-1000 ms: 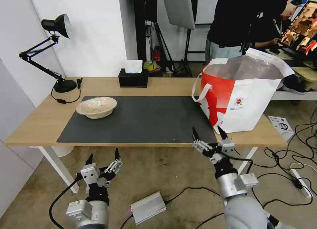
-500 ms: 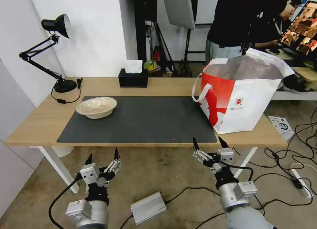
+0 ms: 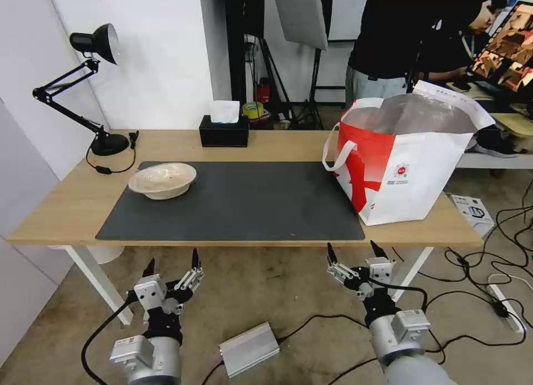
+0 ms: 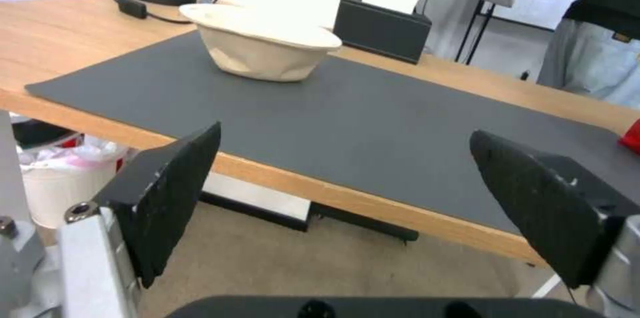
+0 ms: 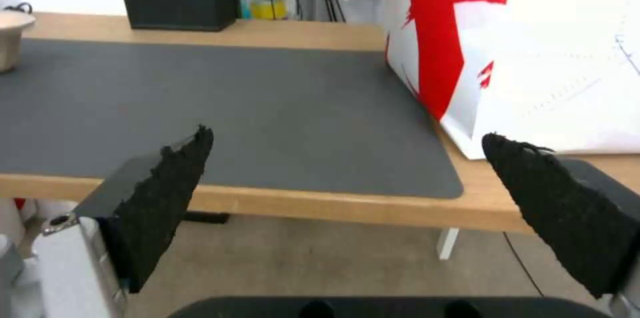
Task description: Pick up the trash from the table and place it into the takeout bag.
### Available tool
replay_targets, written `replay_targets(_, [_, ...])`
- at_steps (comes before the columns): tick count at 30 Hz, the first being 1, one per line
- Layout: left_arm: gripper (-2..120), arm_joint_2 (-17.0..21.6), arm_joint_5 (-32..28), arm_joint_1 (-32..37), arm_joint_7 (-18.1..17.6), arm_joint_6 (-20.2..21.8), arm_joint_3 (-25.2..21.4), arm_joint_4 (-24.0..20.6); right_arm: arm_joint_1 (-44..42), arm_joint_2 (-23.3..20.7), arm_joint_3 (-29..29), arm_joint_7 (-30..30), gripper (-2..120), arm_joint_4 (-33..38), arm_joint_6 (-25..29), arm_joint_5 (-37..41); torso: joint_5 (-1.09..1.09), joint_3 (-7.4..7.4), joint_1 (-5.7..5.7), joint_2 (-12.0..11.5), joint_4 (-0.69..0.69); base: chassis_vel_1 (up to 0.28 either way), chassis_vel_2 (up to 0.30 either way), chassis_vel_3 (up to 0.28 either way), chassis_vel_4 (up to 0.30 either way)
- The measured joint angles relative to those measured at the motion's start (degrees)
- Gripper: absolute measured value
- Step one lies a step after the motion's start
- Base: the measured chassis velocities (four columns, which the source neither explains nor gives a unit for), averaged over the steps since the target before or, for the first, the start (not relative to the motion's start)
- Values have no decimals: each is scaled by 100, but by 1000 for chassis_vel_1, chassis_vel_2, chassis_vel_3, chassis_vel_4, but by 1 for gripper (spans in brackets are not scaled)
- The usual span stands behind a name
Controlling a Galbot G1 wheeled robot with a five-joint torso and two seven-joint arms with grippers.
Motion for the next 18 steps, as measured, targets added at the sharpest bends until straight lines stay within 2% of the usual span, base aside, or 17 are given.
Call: replay_targets(18, [100,-1,-2,-5,0,0,0,15,-8,18,16,59,100,37,-51,-2,0,0,0,0,0,0,0,0,0])
